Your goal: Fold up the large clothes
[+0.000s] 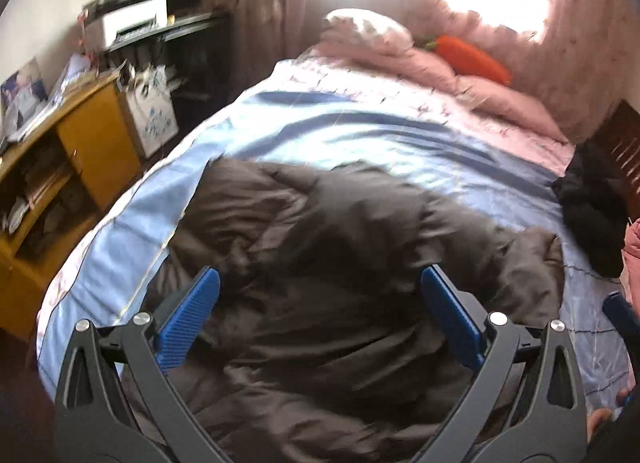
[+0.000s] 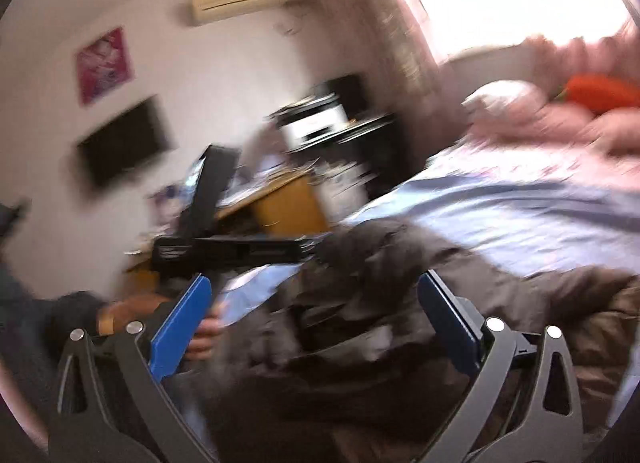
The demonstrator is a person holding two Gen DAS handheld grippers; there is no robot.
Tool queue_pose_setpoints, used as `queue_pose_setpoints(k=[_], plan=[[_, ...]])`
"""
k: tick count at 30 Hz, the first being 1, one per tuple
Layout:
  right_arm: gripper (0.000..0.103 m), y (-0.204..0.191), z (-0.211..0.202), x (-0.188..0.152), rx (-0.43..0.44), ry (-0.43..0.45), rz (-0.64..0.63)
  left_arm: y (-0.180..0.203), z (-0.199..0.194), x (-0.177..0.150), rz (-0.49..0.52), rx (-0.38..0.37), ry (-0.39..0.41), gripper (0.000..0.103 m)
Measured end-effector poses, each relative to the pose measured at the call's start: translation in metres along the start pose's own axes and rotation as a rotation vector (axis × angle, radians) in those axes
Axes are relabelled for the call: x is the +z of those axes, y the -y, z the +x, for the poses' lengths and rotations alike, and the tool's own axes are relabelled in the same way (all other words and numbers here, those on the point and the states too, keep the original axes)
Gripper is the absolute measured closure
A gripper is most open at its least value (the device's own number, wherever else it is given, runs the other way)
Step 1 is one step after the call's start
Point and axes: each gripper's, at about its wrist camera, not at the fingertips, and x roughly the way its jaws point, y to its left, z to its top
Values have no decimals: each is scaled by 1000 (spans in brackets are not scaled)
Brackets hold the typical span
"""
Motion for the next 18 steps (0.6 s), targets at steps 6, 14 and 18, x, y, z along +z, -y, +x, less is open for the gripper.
queue_pose_setpoints(k=[6,14,18], plan=[[26,-6,92,-47,-143,-531,-46,-21,22,-19,28,18,-138,2],[49,76,112,-72,-526,-580,9,-4,70,-50,68,-32,-358,2],[47,70,104,-72,-538,-568,27,15,51,-46,164,-6,-271,2]])
